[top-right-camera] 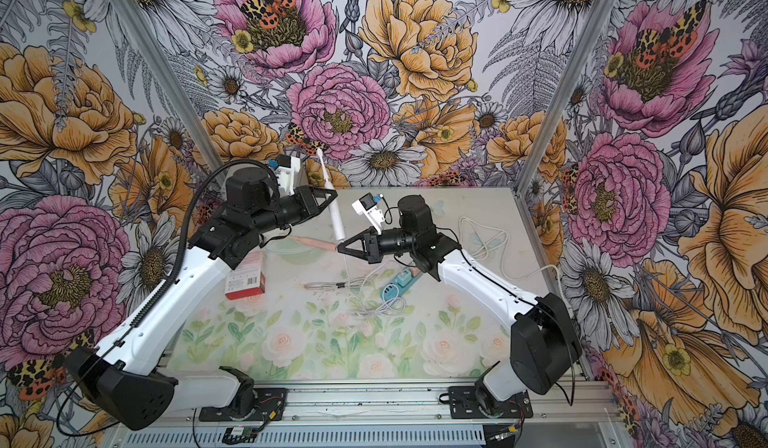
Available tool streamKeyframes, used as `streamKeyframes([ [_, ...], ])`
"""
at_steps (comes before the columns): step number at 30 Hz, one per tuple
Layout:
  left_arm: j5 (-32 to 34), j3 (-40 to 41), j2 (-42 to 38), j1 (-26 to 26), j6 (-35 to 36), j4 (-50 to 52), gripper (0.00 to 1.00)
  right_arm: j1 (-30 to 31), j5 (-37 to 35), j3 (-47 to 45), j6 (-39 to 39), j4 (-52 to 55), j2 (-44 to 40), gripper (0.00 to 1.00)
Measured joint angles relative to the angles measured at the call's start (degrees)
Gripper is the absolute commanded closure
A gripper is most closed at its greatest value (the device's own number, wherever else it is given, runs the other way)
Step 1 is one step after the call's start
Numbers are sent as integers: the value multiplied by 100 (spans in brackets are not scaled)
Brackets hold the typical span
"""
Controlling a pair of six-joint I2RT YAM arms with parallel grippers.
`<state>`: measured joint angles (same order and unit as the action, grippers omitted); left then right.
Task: Charge the electric toothbrush
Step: Insert the charging cable into the electric toothbrush.
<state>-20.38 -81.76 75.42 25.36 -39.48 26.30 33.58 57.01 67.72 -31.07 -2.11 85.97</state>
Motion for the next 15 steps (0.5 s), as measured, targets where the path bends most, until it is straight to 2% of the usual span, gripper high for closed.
streamKeyframes([
  [10,-28,0,-2,85,466,4,100,-31,26,0,-31,120,0,100],
  [15,118,0,-2,315,752,52,100,-61,28,0,114,442,-79,100],
])
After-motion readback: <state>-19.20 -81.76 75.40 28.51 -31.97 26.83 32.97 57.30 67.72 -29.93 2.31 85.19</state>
